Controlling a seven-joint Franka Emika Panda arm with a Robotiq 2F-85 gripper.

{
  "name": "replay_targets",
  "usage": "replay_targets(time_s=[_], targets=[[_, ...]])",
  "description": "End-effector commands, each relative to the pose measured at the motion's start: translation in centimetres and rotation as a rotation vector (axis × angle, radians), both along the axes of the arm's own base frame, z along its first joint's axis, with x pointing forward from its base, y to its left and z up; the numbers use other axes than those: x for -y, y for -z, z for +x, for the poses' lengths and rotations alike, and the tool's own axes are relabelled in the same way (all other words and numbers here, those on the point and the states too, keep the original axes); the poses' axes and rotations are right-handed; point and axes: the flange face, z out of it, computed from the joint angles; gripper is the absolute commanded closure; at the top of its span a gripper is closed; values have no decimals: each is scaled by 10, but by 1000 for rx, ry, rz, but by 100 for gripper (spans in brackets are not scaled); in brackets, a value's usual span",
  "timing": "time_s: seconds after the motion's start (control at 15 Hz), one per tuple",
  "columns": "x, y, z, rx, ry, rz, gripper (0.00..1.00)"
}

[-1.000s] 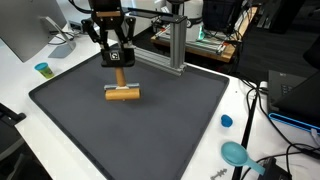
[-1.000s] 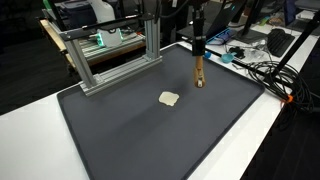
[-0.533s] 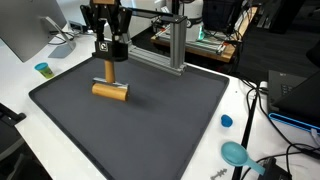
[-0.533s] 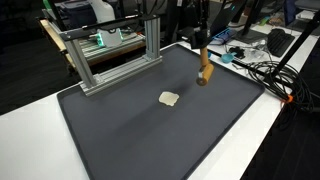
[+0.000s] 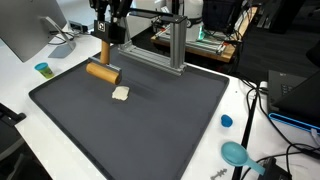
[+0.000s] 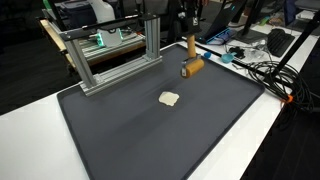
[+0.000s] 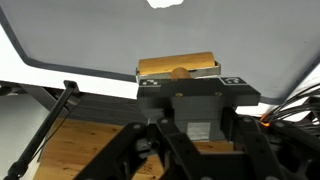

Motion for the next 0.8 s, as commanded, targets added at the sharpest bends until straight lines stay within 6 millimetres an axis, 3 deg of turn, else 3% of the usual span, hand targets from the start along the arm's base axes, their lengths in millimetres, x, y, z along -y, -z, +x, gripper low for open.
replay_targets(time_s=[0.0, 0.47, 0.53, 0.73], targets=[[0, 0, 0, -1, -1, 1, 53], [0, 0, 0, -1, -1, 1, 53], [0, 0, 0, -1, -1, 1, 78], [6, -6, -14, -37, 42, 12, 78]])
